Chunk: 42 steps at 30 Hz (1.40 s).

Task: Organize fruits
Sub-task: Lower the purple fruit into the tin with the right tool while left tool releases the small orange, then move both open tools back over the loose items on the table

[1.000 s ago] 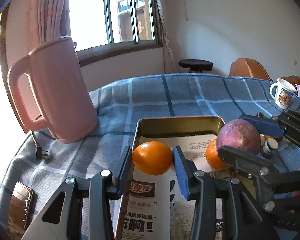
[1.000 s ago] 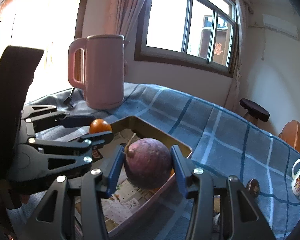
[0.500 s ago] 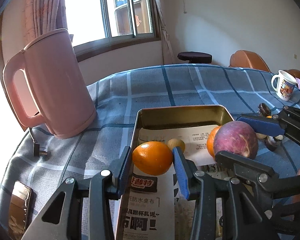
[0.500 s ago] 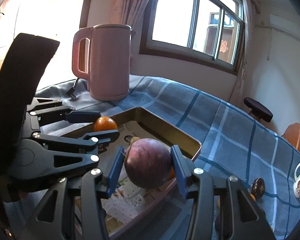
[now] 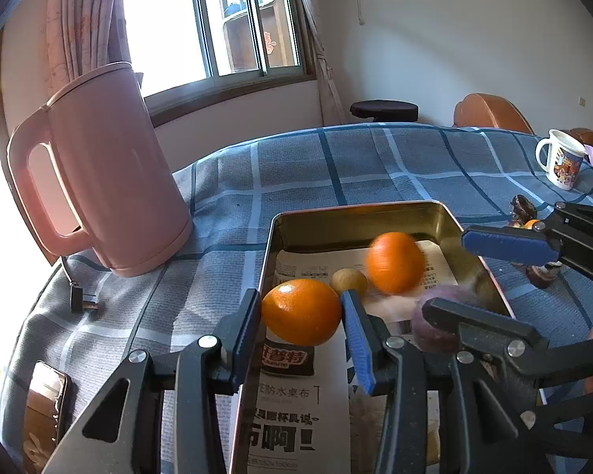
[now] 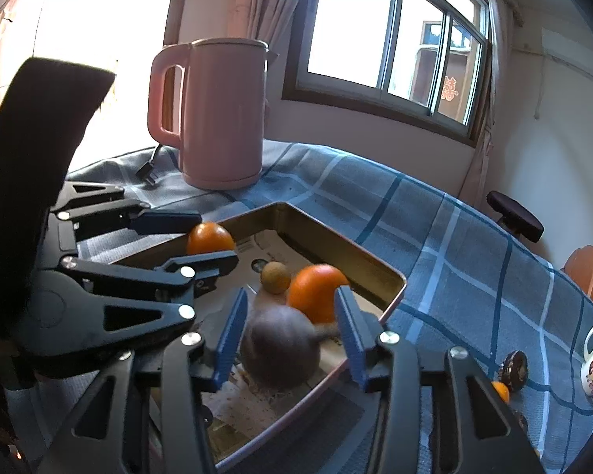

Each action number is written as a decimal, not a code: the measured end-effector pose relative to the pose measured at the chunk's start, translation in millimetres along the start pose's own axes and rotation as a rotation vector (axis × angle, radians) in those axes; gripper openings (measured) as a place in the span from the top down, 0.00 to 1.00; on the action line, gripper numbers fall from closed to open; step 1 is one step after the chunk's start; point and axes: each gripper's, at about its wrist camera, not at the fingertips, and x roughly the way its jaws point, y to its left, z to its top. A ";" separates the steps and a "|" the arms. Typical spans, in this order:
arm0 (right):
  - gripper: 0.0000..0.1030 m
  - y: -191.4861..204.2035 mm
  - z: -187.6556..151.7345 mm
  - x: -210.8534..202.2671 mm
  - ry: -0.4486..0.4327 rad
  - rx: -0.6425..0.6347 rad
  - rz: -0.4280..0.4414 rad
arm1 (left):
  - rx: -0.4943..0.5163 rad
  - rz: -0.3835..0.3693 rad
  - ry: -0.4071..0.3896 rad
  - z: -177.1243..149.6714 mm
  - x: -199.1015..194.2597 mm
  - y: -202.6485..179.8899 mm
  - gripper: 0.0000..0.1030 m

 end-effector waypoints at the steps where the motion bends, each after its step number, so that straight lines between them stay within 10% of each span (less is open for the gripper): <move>1: 0.53 -0.5 -0.3 0.0 0.001 0.002 0.003 | 0.000 0.002 0.002 0.2 -0.2 -0.6 0.57; 8: 0.43 -5.4 -2.6 -7.1 -0.011 0.020 0.002 | -0.003 0.015 -0.016 0.4 -9.4 -2.4 0.37; 19: 0.22 -61.8 -42.1 -80.2 -0.088 0.117 -0.181 | 0.004 -0.089 -0.100 7.6 -43.5 -40.2 0.33; 28: 0.22 -160.2 -97.2 -109.2 0.004 0.359 -0.399 | 0.084 -0.207 -0.076 10.5 -41.2 -117.9 0.33; 42: 0.45 -186.6 -118.2 -85.6 0.179 0.427 -0.319 | 0.137 -0.288 0.069 19.7 4.2 -184.0 0.33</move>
